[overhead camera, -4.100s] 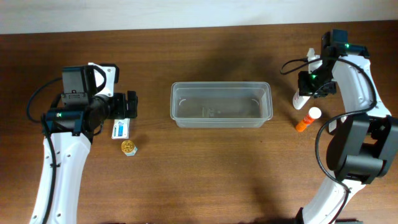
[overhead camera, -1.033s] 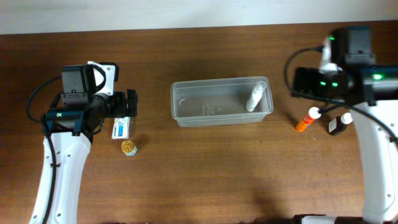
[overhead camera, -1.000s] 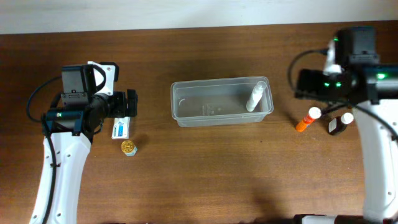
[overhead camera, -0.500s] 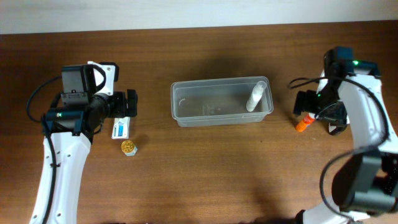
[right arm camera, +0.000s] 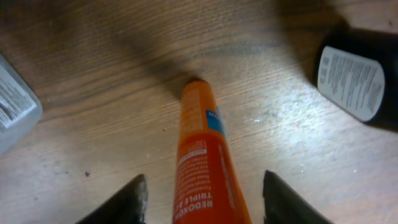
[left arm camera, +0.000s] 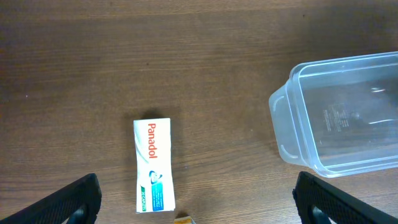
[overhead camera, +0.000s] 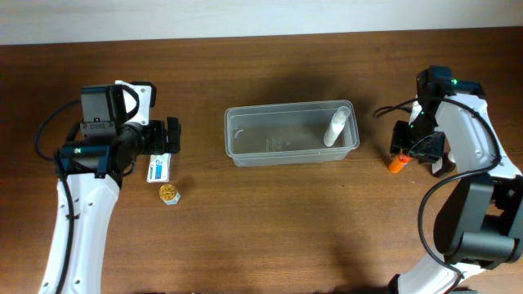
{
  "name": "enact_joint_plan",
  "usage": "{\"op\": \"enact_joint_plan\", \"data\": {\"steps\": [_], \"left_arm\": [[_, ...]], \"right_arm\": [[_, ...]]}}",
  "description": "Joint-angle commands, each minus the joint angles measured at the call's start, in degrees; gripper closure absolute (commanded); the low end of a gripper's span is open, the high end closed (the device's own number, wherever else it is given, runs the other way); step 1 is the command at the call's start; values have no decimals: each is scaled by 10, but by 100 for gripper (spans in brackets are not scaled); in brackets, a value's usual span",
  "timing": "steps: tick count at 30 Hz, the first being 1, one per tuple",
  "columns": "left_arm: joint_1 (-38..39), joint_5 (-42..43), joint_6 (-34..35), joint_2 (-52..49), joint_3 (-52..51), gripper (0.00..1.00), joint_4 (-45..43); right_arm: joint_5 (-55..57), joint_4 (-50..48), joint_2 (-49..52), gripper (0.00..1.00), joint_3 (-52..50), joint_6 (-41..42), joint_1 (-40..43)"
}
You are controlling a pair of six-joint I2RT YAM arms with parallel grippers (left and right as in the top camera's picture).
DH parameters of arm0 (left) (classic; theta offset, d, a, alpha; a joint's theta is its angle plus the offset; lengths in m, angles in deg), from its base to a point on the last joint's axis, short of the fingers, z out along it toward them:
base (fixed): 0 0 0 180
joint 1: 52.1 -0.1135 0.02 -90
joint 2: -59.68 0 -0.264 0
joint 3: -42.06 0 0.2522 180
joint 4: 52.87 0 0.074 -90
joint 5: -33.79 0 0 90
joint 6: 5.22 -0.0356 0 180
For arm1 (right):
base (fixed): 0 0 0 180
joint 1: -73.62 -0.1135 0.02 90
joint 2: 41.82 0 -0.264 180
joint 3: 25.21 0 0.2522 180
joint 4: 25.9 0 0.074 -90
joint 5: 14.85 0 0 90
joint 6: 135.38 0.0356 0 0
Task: Pack container
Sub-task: 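Reach the right gripper to the orange tube and grasp it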
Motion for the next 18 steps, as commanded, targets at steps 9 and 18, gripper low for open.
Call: {"op": "enact_joint_plan", "data": {"steps": [9, 18], "left_arm": [[-2, -4, 5, -2, 11, 1, -2], [-2, -4, 5, -2, 11, 1, -2]], "right_arm": [[-1, -1, 0, 68, -1, 2, 3], [-2, 8, -9, 80, 31, 1, 1]]}}
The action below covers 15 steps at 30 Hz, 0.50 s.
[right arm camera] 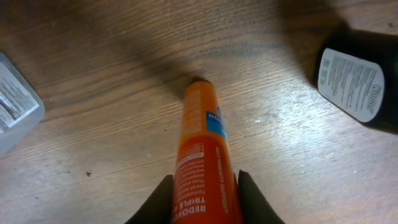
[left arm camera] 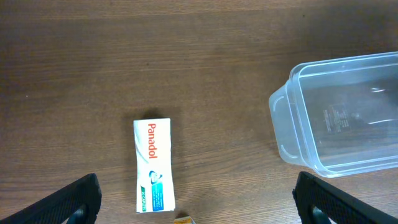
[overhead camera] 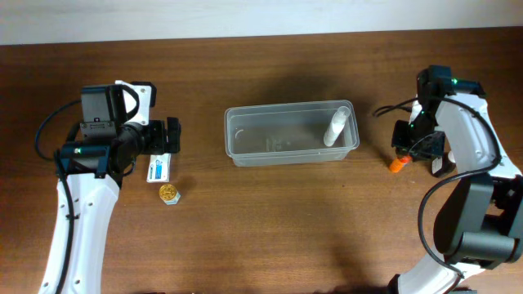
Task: Pack container
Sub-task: 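Reach the right gripper to the orange tube and grasp it, then place the orange tube upright in the container beside the spray bottle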
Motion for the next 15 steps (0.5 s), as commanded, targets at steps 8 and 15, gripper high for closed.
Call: {"op": "enact_joint_plan", "data": {"steps": [8, 15], "left_arm": [[-2, -4, 5, -2, 11, 1, -2], [-2, -4, 5, -2, 11, 1, -4]], "right_arm": [[-69, 81, -66, 87, 111, -63, -15], [-94, 100, -148, 85, 160, -88, -113]]}}
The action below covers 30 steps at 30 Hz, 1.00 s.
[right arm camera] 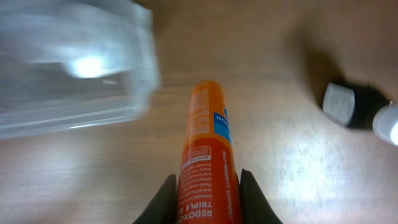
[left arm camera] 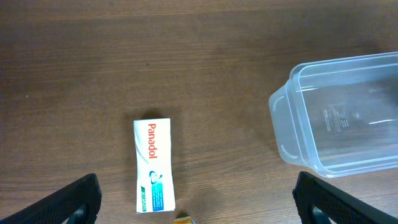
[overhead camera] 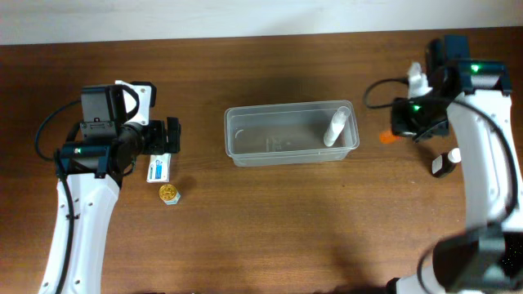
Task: Pack container
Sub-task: 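Place the orange tube upright in the container beside the spray bottle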
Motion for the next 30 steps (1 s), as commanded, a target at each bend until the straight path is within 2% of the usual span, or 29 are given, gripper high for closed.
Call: {"op": "enact_joint_plan", "data": {"steps": [1, 7, 30], "left_arm": [[-2, -4, 5, -2, 11, 1, -3], [-2, -4, 5, -2, 11, 1, -3], [-2, -4, 5, -2, 11, 1, -3]], "right_arm": [[-24, -3, -57, 85, 21, -17, -63], [-15, -5, -38, 85, 20, -4, -117], [-14, -35, 156, 85, 20, 0, -118]]}}
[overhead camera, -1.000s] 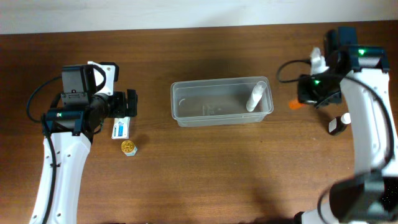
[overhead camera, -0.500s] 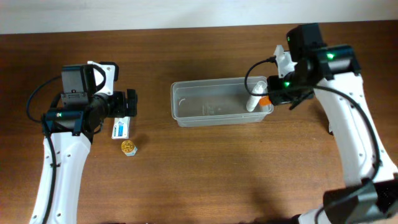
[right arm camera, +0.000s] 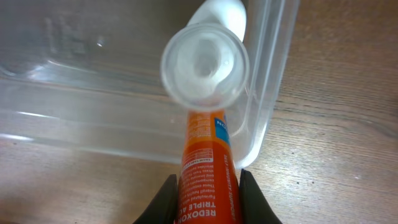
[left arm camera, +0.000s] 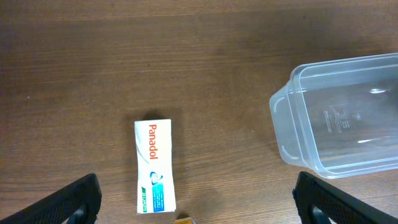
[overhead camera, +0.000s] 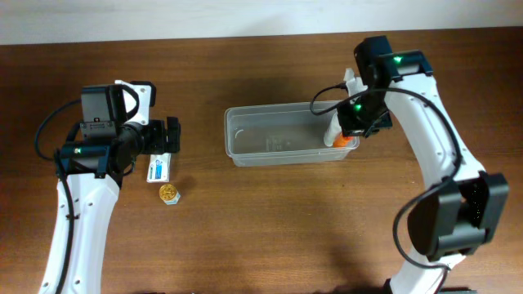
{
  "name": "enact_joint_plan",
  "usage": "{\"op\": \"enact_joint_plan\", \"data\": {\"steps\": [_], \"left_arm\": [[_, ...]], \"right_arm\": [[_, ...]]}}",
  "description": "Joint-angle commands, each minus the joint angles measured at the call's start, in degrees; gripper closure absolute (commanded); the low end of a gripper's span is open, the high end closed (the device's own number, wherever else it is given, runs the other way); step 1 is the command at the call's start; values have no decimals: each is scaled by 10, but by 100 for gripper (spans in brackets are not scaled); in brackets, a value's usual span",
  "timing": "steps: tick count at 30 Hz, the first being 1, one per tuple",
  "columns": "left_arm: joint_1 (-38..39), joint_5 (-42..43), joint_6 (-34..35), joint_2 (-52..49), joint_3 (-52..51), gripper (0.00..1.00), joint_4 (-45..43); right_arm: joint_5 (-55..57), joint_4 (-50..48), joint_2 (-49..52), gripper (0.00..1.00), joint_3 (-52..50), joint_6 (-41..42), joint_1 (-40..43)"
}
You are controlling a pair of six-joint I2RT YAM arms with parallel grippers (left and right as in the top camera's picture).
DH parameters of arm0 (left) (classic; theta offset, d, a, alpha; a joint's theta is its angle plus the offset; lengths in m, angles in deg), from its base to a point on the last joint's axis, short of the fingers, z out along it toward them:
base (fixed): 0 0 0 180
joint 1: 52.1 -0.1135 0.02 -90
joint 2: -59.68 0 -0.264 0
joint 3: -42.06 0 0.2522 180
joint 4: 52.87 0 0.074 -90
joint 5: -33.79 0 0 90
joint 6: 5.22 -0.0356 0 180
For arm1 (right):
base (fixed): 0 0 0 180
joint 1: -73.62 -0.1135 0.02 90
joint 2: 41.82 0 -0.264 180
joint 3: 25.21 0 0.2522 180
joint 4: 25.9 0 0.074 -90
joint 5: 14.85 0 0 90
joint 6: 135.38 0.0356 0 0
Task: Pack container
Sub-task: 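Place the orange tube upright in the container beside the spray bottle, then move the right gripper to the dark bottle and grasp it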
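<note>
A clear plastic container (overhead camera: pixel 245 155) stands mid-table, with a white bottle (overhead camera: pixel 335 126) leaning in its right end. My right gripper (overhead camera: pixel 357 122) is shut on an orange Redoxon tube (overhead camera: pixel 344 140) and holds it over the container's right end. In the right wrist view the tube (right arm camera: pixel 208 168) points past the container wall (right arm camera: pixel 273 81), its tip hidden under the white bottle (right arm camera: pixel 205 68), with the gripper (right arm camera: pixel 208 199) clamped on its sides. My left gripper (overhead camera: pixel 170 135) hangs open above a white Panadol box (overhead camera: pixel 159 168). The left wrist view shows the box (left arm camera: pixel 152 167) and the container (left arm camera: pixel 281 134).
A small gold-topped jar (overhead camera: pixel 168 193) sits just in front of the Panadol box. The table's back edge meets a white wall beyond the container.
My right gripper, still shut on the orange tube, has moved left from beside the container's right end to over that end. The left arm has not moved.
First my right gripper stood open around the orange tube lying on the table at the far right, by a dark bottle. Then it was shut on the tube. Later it held the tube off the table near the container, and now over its right end.
</note>
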Motion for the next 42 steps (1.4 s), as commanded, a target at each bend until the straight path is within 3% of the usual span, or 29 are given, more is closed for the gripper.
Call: {"op": "enact_joint_plan", "data": {"steps": [1, 7, 10, 22, 31, 35, 36, 42], "left_arm": [[-2, -2, 5, -2, 11, 1, -2], [-2, -2, 5, -2, 11, 1, -2], [-2, -2, 5, -2, 11, 1, -2], [-2, -2, 5, -2, 11, 1, -2], [-2, -2, 5, -2, 11, 1, -2], [-2, -2, 5, -2, 11, 1, -2], [-2, -2, 5, -2, 11, 1, -2], [-2, -2, 5, -2, 11, 0, -2]], "right_arm": [[5, -2, 27, 85, 6, 4, -3], [27, -2, 41, 77, 6, 4, -3], [27, -2, 41, 62, 6, 4, -3], [27, -2, 40, 60, 6, 2, -3], [28, 0, -69, 40, 81, 3, 1], [70, -2, -123, 38, 100, 66, 47], [87, 12, -130, 32, 100, 92, 92], [86, 43, -122, 20, 77, 97, 215]]}}
